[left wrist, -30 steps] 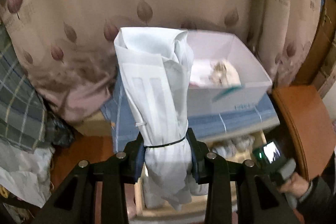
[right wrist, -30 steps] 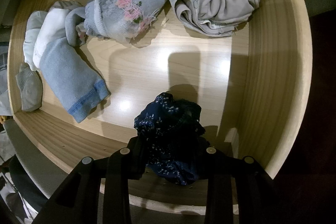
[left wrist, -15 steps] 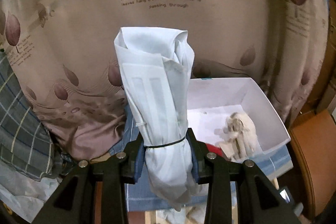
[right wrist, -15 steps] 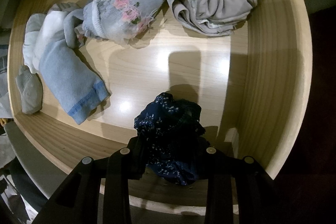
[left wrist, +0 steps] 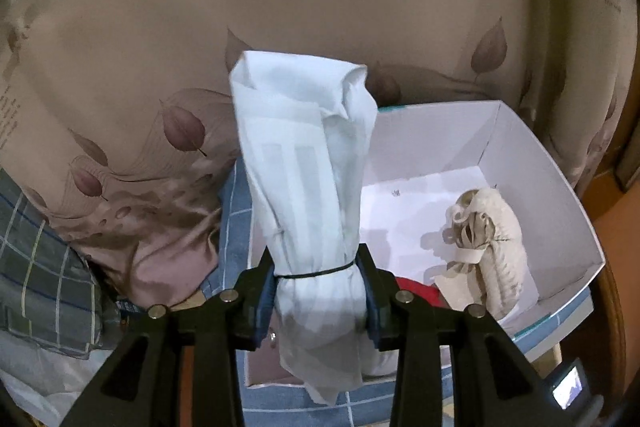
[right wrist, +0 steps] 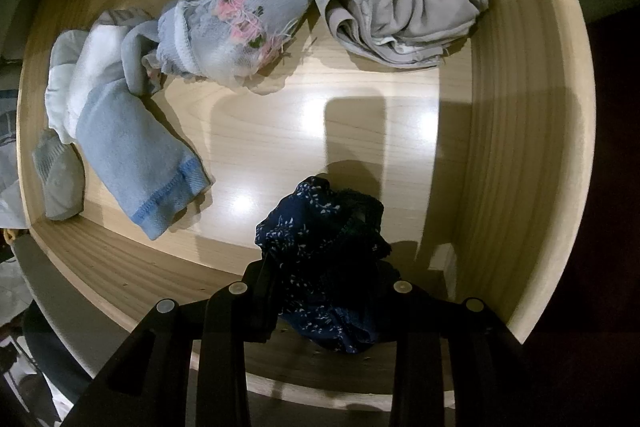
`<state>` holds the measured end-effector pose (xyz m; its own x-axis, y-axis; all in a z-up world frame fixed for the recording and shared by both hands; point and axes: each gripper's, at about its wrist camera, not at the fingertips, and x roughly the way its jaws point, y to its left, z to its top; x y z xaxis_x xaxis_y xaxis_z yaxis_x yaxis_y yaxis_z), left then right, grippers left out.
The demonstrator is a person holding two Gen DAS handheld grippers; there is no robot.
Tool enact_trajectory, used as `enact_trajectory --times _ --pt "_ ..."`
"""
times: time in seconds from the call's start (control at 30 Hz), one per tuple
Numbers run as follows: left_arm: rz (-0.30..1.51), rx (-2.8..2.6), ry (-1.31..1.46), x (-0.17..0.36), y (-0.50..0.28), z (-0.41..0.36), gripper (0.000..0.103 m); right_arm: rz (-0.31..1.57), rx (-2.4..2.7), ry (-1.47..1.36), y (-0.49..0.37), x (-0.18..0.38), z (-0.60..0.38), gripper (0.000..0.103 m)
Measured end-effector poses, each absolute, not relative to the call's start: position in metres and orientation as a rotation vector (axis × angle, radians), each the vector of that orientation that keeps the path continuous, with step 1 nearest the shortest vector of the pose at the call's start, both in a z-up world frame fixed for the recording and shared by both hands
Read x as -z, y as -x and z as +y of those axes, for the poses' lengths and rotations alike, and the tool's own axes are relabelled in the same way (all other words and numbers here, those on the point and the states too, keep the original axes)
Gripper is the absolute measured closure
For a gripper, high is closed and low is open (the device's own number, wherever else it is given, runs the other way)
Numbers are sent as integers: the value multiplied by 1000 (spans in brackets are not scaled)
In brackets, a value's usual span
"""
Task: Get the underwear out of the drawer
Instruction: 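Open left tool over the white box to drop the white garment, then return left tool to the drawer while right tool lifts navy underwear toward the box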
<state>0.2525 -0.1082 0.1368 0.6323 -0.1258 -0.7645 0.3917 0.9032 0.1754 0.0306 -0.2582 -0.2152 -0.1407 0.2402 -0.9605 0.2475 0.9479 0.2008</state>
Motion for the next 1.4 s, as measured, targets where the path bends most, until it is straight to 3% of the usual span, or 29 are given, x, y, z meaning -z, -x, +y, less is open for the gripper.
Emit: enact_trajectory --times 0.47,0.6,1.1,1.4 --pt "841 267 -396 -126 -250 -117 61 1720 6 -405 -31 213 -264 72" --pt "829 268 -391 -132 -243 -115 52 1720 6 -406 -31 213 -265 72" --pt "822 265 -420 -146 -187 -78 52 1714 27 -426 -31 209 -270 72" --pt "922 238 -394 -110 -143 -37 52 1690 54 -366 -33 196 -257 73"
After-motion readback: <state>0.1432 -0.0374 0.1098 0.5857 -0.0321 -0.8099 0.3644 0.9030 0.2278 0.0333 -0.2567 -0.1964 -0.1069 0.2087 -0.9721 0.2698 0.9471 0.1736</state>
